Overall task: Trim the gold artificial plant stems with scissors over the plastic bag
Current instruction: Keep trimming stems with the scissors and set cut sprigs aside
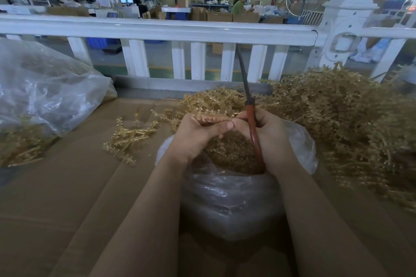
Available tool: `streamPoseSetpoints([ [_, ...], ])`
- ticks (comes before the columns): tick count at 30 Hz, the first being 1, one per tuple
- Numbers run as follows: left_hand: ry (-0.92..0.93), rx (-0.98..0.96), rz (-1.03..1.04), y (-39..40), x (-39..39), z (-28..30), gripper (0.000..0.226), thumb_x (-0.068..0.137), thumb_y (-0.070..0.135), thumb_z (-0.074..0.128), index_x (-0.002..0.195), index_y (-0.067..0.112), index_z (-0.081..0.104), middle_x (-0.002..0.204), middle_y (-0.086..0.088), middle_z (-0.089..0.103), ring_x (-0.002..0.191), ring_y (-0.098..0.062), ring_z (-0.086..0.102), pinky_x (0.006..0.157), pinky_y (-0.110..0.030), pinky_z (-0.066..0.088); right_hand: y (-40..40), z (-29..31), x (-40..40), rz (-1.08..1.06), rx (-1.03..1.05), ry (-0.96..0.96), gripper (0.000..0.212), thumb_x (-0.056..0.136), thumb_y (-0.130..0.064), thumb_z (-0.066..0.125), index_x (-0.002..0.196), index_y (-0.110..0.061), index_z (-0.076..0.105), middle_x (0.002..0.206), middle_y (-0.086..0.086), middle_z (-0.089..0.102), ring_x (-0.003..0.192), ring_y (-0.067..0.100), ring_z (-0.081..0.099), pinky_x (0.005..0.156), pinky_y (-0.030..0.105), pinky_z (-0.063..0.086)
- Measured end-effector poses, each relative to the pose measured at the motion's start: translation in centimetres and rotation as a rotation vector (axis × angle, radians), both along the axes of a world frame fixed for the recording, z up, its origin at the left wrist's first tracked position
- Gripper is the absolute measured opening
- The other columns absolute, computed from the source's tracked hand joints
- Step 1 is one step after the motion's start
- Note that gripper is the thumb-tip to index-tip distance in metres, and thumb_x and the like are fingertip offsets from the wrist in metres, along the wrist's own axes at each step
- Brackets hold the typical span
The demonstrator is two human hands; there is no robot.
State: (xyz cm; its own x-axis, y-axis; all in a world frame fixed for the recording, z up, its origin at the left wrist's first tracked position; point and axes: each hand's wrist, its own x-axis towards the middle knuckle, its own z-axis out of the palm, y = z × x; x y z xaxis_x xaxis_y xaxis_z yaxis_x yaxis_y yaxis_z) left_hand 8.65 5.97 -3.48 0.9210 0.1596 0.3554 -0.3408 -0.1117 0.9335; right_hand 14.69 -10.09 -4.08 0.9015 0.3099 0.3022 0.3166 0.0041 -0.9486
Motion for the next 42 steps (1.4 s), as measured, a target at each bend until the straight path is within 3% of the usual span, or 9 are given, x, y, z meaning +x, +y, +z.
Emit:
streamPoseSetpoints([
  [7, 0.02, -0.011, 0.002, -0.1, -0.4, 0.4, 0.012, 0.083, 0.007, 0.075, 0.092, -0.001, 0.075, 0.09, -0.034, 0.068, 0.093, -0.044, 0.066, 0.091, -0.04, 0.056, 0.1, 0.4, -0.3, 0.061, -0.032, -0.067, 0.012, 0.086, -0.023, 0.079, 0.076, -0.028, 0.076, 0.07, -0.008, 0.07, 0.068, 0.001, 0.065, 0.073, 0.025, 0.048],
  [11, 0.026, -0.054, 0.031, 0.0, -0.4, 0.5, 0.025, 0.086, 0.011, 0.072, 0.064, 0.023, 0.073, 0.068, -0.013, 0.07, 0.066, -0.019, 0.067, 0.066, -0.027, 0.054, 0.2, 0.4, -0.4, 0.035, -0.007, -0.063, 0.01, 0.086, -0.021, 0.08, 0.079, -0.028, 0.076, 0.069, -0.01, 0.07, 0.067, -0.001, 0.064, 0.071, 0.024, 0.047],
  [13, 0.062, -0.107, 0.089, 0.2, -0.4, 0.4, 0.03, 0.086, 0.016, 0.074, 0.057, 0.025, 0.072, 0.058, 0.003, 0.065, 0.055, -0.013, 0.058, 0.06, -0.023, 0.047, 0.2, 0.4, -0.2, -0.103, -0.072, -0.122, 0.011, 0.083, -0.033, 0.082, 0.082, -0.03, 0.071, 0.074, -0.015, 0.071, 0.071, -0.001, 0.064, 0.069, 0.021, 0.048],
  [19, 0.06, -0.114, 0.21, 0.8, -0.4, 0.2, 0.026, 0.088, 0.026, 0.075, 0.063, 0.03, 0.073, 0.057, 0.007, 0.062, 0.053, -0.008, 0.06, 0.055, -0.023, 0.052, -0.6, 0.5, -0.5, -0.301, -0.327, -0.296, 0.046, 0.063, -0.084, 0.06, 0.088, -0.045, 0.06, 0.086, -0.041, 0.062, 0.082, -0.008, 0.062, 0.063, 0.018, 0.043],
  [23, 0.064, -0.128, 0.256, 1.0, -0.4, 0.1, 0.02, 0.087, 0.034, 0.075, 0.07, 0.024, 0.076, 0.073, -0.016, 0.065, 0.065, -0.025, 0.056, 0.066, -0.044, 0.051, -1.0, 0.1, -0.5, -0.225, -0.478, -0.423, 0.044, 0.069, -0.083, 0.06, 0.093, -0.046, 0.053, 0.083, -0.032, 0.064, 0.083, -0.011, 0.061, 0.06, 0.009, 0.04],
  [29, 0.036, -0.18, 0.207, 1.3, -0.4, 0.1, 0.032, 0.081, 0.042, 0.077, 0.09, 0.011, 0.077, 0.093, -0.047, 0.054, 0.085, -0.028, 0.05, 0.078, -0.045, 0.04, -0.7, -0.4, -0.1, -0.167, -0.597, -0.445, 0.052, 0.066, -0.086, 0.053, 0.1, -0.046, 0.051, 0.086, -0.028, 0.057, 0.081, -0.013, 0.05, 0.063, 0.011, 0.034],
  [35, 0.033, -0.175, 0.202, 1.5, -0.3, -0.1, 0.035, 0.08, 0.044, 0.077, 0.091, 0.011, 0.078, 0.099, -0.037, 0.064, 0.083, -0.028, 0.057, 0.081, -0.043, 0.044, -0.7, -0.5, 0.0, -0.16, -0.594, -0.44, 0.055, 0.065, -0.085, 0.054, 0.102, -0.044, 0.055, 0.087, -0.028, 0.058, 0.083, -0.006, 0.053, 0.065, 0.013, 0.039],
  [39, 0.003, -0.161, 0.159, 1.5, -0.1, -0.2, 0.017, 0.089, 0.027, 0.073, 0.095, 0.013, 0.078, 0.097, -0.007, 0.077, 0.092, -0.017, 0.073, 0.075, -0.016, 0.053, -0.8, -0.6, 0.0, -0.176, -0.615, -0.454, 0.048, 0.069, -0.081, 0.062, 0.101, -0.045, 0.056, 0.083, -0.028, 0.058, 0.079, -0.01, 0.052, 0.063, 0.011, 0.036],
  [42, -0.001, -0.146, 0.165, 1.6, 0.0, -0.3, 0.016, 0.089, 0.029, 0.074, 0.095, 0.014, 0.077, 0.098, -0.003, 0.077, 0.095, -0.015, 0.072, 0.072, -0.012, 0.052, -0.8, -0.6, 0.0, -0.185, -0.657, -0.437, 0.048, 0.07, -0.08, 0.066, 0.101, -0.045, 0.059, 0.078, -0.028, 0.058, 0.074, -0.01, 0.052, 0.058, 0.012, 0.034],
])
